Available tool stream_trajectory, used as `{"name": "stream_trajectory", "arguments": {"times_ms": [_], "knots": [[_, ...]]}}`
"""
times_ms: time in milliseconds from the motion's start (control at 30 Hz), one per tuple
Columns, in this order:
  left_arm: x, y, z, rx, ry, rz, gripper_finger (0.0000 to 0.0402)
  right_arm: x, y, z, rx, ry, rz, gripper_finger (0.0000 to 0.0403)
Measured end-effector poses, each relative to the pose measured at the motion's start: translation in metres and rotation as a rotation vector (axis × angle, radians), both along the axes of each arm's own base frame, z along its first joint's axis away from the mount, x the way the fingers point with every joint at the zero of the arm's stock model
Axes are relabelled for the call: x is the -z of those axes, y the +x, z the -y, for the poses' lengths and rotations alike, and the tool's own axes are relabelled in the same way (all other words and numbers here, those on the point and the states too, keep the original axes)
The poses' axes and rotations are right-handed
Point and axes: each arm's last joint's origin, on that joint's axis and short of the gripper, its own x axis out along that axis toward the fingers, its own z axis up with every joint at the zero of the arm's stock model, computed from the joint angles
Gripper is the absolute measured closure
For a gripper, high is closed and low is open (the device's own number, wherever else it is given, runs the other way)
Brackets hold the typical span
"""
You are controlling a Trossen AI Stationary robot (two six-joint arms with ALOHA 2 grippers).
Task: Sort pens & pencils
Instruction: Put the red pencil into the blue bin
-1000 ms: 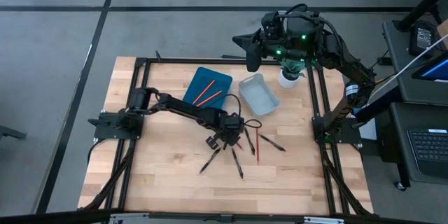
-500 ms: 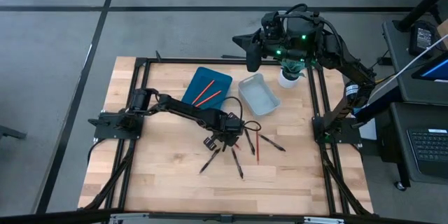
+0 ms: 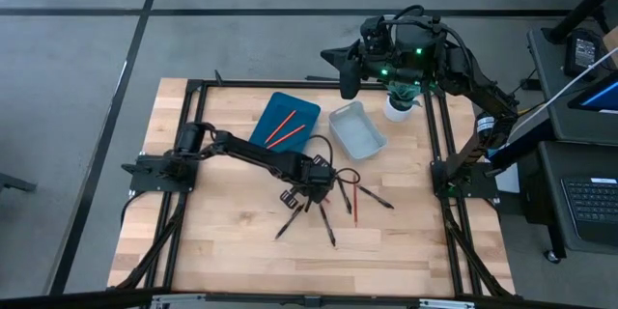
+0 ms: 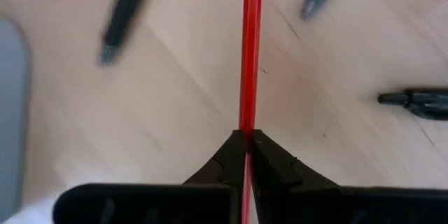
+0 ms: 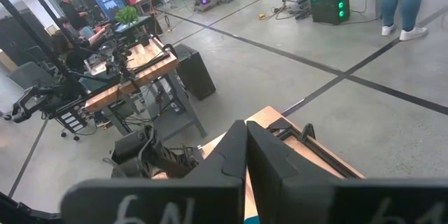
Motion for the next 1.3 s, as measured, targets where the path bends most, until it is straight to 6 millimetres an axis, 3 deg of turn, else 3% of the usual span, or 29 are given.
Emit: {"name": "stream_trajectory", "arguments": {"times_ms": [533,933,1100,1300], "knots": [[-0.047,-0.01,0.003,-0.077,0.014,0.095,0.0391,0.0,0.0,0.001,0.017,0.0,0.006,0.0389],[-0.099,-0.003,0.002,-0.122,0.055,0.138,0.0391,0.0,0.0,0.001,0.028,-0.001,0.006,0.0389],[-0.102,-0.007,-0.008,-0.165,0.072,0.087,0.0391,0.0,0.0,0.001,0.028,0.0,0.006,0.0389],[-0.098,-0.014,-0.039,-0.286,0.073,0.008,0.0391,0.0,0.0,0.001,0.028,0.002,0.006,0.0389]]}}
